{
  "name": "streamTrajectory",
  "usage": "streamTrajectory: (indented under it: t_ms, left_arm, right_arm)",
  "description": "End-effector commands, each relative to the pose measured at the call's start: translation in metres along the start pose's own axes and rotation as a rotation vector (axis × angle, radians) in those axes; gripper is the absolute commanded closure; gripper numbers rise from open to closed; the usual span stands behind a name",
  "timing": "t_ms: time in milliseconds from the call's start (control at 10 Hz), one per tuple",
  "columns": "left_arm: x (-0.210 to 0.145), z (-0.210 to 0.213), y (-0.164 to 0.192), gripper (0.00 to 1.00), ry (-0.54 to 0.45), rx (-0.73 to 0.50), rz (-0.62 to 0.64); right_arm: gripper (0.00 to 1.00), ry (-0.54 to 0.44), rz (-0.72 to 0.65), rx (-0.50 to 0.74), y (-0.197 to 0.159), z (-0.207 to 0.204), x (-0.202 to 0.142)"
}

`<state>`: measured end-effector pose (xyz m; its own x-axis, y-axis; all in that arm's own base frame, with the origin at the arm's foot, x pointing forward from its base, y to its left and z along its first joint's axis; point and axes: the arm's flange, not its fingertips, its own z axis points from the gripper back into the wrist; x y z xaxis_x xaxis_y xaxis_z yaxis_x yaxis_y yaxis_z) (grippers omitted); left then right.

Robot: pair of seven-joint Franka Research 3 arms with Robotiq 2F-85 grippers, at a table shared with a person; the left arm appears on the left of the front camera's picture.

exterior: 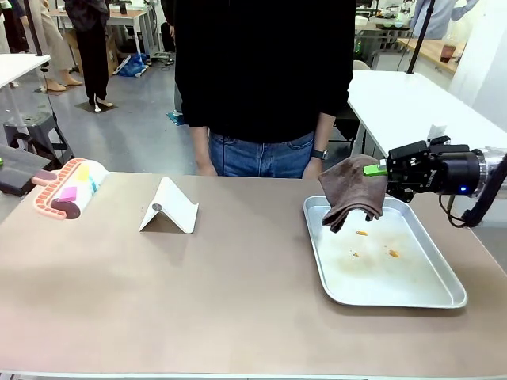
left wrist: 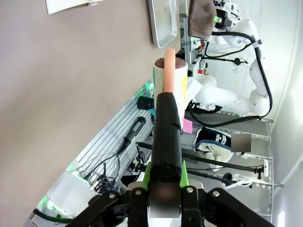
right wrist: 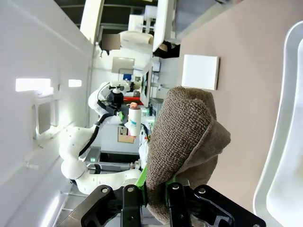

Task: Clean the surface of the table.
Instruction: Clean the area not pointed to by the person.

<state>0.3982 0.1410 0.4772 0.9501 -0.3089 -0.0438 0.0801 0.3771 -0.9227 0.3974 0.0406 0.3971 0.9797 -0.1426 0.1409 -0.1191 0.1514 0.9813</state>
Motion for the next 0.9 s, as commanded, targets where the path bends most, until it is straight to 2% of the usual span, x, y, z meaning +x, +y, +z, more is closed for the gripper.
streamTrajectory:
  t_ms: [0, 200, 300, 600, 800]
  left_arm:
    - [-0.002, -0.002, -0.001, 0.78, 0.003, -0.009, 0.000]
    - [-0.002, -0.002, -0.001, 0.78, 0.003, -0.009, 0.000]
    - [-0.002, -0.002, -0.001, 0.78, 0.003, -0.009, 0.000]
    - [-0.002, -0.002, -0.001, 0.78, 0.003, -0.009, 0.000]
    - [-0.002, -0.002, -0.001, 0.78, 0.003, -0.009, 0.000]
  right_arm:
    - [0.88, -0.001, 0.006, -0.003, 0.003, 0.000, 0.001]
    - [0.88, 0.000, 0.000, 0.000, 0.000, 0.000, 0.000]
    - [0.88, -0.012, -0.027, -0.027, 0.003, 0.019, -0.002]
    - [0.88, -0.208, 0.016, -0.176, 0.016, 0.127, -0.016]
    - [0.88, -0.334, 0.050, -0.357, 0.013, 0.176, -0.019]
